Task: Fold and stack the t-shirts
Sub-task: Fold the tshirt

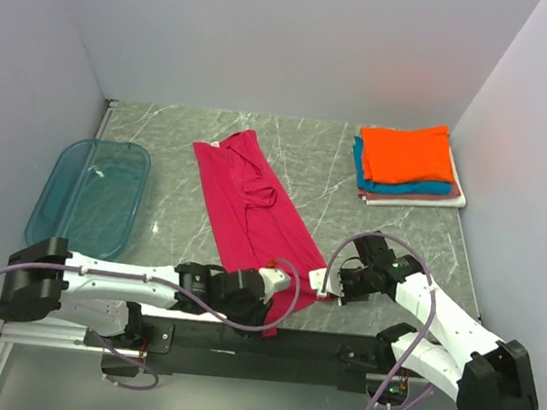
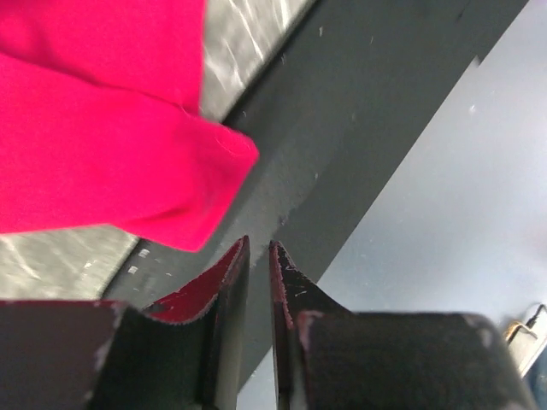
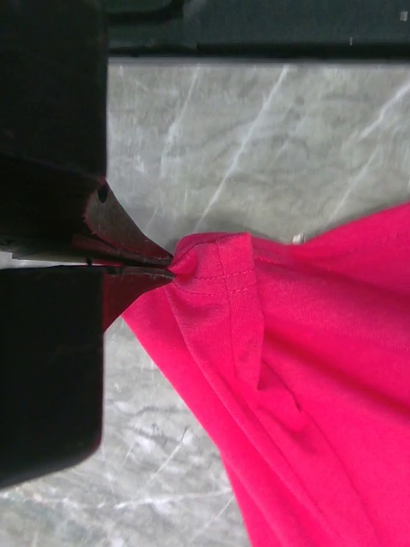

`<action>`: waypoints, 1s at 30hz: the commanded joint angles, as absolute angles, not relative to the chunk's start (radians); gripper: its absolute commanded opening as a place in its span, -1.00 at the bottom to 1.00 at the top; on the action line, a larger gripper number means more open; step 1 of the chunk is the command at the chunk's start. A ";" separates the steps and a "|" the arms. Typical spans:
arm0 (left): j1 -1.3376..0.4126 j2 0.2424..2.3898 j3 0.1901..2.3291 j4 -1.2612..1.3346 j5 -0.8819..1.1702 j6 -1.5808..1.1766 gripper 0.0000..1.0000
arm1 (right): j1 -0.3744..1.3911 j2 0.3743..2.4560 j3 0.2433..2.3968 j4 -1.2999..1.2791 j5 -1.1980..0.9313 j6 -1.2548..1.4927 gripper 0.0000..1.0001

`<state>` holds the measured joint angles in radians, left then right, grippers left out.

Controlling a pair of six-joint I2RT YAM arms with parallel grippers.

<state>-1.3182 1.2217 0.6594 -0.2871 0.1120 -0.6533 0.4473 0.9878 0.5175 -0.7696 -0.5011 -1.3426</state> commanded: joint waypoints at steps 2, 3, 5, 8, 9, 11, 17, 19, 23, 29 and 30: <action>-1.406 1.284 0.742 -0.322 0.003 -0.726 -0.50 | 0.443 0.957 0.502 -0.687 -0.469 -1.328 -1.00; -1.416 1.295 0.750 -0.333 -0.029 -0.736 -0.46 | 0.443 0.956 0.499 -0.683 -0.472 -1.327 -1.00; -1.446 1.307 0.779 -0.371 -0.111 -0.745 -0.33 | 0.443 0.954 0.497 -0.677 -0.480 -1.321 -0.84; -1.492 1.290 0.795 -0.402 -0.191 -0.756 -0.24 | 0.440 0.937 0.497 -0.670 -0.495 -1.312 -0.24; -1.503 1.282 0.792 -0.411 -0.233 -0.756 -0.21 | 0.442 0.922 0.499 -0.672 -0.509 -1.312 -0.02; -1.517 1.272 0.755 -0.390 -0.236 -0.752 -0.17 | 0.442 0.902 0.503 -0.681 -0.521 -1.316 0.14; -1.519 1.224 0.694 -0.465 -0.440 -1.015 0.19 | 0.399 0.865 0.518 -0.721 -0.601 -1.344 0.22; -1.519 1.102 0.643 -0.465 -0.501 -1.188 0.33 | 0.385 0.868 0.529 -0.750 -0.646 -1.358 0.22; -1.517 0.837 0.442 -0.447 -0.584 -1.498 0.72 | 0.359 0.932 0.581 -0.781 -0.719 -1.329 0.21; -1.511 0.586 0.296 -0.350 -0.595 -1.528 0.68 | 0.337 0.951 0.611 -0.790 -0.735 -1.308 0.21; -1.509 0.592 0.305 -0.354 -0.589 -1.499 0.68 | 0.336 0.953 0.612 -0.805 -0.720 -1.325 0.21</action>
<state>-1.5120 0.6029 0.3016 -0.4099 -0.5510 -1.4593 0.3458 0.9535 0.5709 -0.7681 -0.6933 -1.3224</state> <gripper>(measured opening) 0.843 0.605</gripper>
